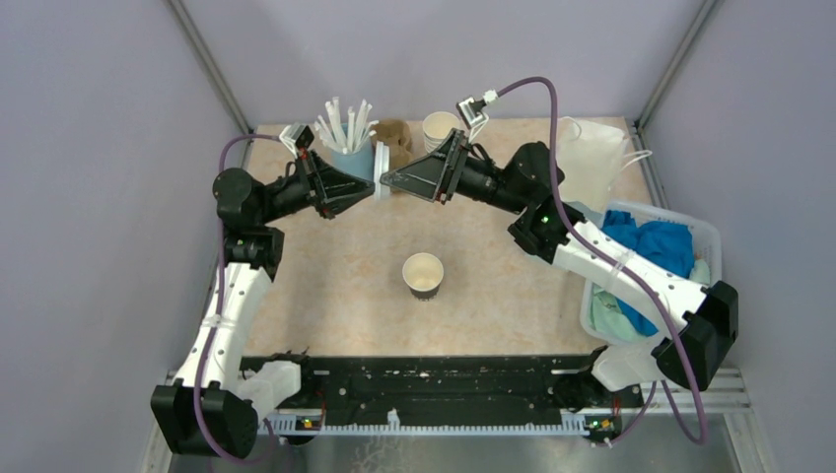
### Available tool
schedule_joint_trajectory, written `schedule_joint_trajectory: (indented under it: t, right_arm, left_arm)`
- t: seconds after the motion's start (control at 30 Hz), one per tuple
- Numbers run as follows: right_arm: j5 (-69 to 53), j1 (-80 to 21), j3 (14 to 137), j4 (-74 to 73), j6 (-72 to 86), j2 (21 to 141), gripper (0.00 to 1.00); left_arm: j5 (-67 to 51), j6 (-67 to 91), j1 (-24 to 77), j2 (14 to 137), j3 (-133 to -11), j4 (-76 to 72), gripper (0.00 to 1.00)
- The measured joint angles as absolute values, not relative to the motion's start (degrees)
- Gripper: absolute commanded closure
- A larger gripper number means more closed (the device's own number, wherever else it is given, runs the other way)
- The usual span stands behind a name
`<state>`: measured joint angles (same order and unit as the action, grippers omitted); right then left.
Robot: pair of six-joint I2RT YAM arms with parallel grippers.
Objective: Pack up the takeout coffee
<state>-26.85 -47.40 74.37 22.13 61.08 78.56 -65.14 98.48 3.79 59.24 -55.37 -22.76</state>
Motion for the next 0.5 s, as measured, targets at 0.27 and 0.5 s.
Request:
schedule_joint_trajectory:
  t: [0.27,0.5]
  right_arm:
    - [-26.87,-47.4,74.3,22.9,61.39,78.56,0.08]
    - [-27.16,-47.4,74.24,24.51,62.48,78.56,0.13]
  left_arm:
    - [-65.14,98.02,3.81,59.24,-55.37,-22.39,1.0]
    - [-65.14,97.56,3.86,59.07,-55.35,-21.8,1.0]
